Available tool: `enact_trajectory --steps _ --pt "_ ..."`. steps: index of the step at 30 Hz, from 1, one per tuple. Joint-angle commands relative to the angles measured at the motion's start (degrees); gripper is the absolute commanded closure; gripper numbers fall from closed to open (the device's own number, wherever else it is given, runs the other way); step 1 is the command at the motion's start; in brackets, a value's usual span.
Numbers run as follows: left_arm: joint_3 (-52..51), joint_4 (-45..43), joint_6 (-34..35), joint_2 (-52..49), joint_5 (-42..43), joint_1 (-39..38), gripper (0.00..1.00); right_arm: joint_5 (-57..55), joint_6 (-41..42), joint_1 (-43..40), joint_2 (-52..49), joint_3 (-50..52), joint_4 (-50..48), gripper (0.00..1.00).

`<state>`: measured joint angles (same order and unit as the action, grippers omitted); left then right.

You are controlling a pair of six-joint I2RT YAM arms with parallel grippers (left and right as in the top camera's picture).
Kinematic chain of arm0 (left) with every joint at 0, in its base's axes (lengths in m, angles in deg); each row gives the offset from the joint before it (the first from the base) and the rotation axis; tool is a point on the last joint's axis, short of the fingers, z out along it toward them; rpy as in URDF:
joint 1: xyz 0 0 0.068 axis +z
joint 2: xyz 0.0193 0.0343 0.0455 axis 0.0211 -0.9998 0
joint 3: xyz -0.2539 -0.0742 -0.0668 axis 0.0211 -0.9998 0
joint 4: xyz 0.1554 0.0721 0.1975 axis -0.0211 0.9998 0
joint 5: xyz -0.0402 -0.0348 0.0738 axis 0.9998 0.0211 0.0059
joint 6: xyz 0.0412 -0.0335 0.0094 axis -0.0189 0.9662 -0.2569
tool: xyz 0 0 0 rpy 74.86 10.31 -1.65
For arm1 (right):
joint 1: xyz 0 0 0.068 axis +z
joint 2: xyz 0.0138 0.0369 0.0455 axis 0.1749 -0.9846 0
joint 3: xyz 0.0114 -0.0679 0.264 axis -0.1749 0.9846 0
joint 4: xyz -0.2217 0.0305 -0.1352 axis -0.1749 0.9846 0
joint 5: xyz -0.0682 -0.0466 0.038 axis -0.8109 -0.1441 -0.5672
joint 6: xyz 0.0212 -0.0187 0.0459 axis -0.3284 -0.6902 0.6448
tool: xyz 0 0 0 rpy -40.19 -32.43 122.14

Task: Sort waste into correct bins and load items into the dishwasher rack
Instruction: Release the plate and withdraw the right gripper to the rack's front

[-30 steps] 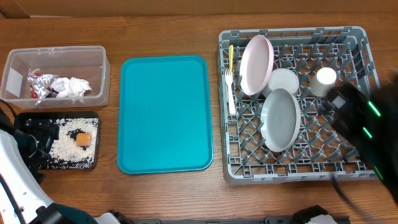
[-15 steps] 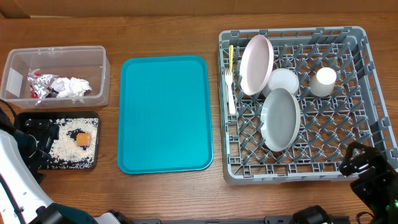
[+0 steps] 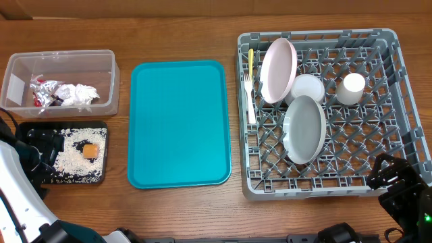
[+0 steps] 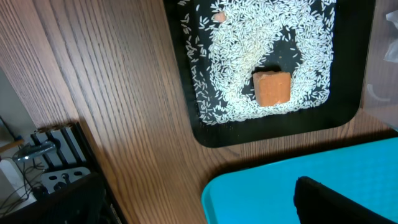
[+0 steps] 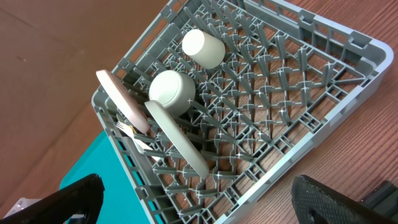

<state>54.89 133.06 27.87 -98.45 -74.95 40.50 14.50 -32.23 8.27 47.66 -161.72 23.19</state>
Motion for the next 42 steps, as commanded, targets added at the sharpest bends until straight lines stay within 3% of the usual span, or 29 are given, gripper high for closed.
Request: enact_trajectory --steps 1,8,11,14,17,29,35,42 --pt "-0.1 0.0 0.5 0.7 -0.6 -0.1 0.00 -1.2 -0.2 -0.2 0.5 0.2 -0.3 0.00" --pt "-0.1 0.0 0.5 0.7 -0.6 -0.1 0.00 -1.0 -2.2 -9.1 2.7 1.6 -2.7 0.00" --pt "-0.1 0.0 0.5 0.7 -0.6 -0.1 0.00 3.4 -9.6 -13.5 6.5 6.3 -9.2 0.00" --pt "-0.1 0.0 0.5 0.7 -0.6 -0.1 0.00 8.8 -17.7 -16.7 12.2 14.9 -18.7 0.00" --pt "-0.1 0.0 0.5 0.7 -0.6 -0.1 0.00 12.0 -20.6 -18.9 17.6 24.3 -27.5 0.00" --pt "-0.1 0.0 0.5 0.7 -0.6 -0.1 0.00 21.3 -21.4 -20.8 37.5 69.3 -70.3 0.00" --pt "-0.1 0.0 0.5 0.7 -0.6 -0.1 0.00 27.3 -31.8 -20.8 41.7 80.2 -83.6 0.00" --pt "-0.1 0.0 0.5 0.7 -0.6 -0.1 0.00 25.5 -32.9 -20.9 42.0 82.6 -86.4 0.00"
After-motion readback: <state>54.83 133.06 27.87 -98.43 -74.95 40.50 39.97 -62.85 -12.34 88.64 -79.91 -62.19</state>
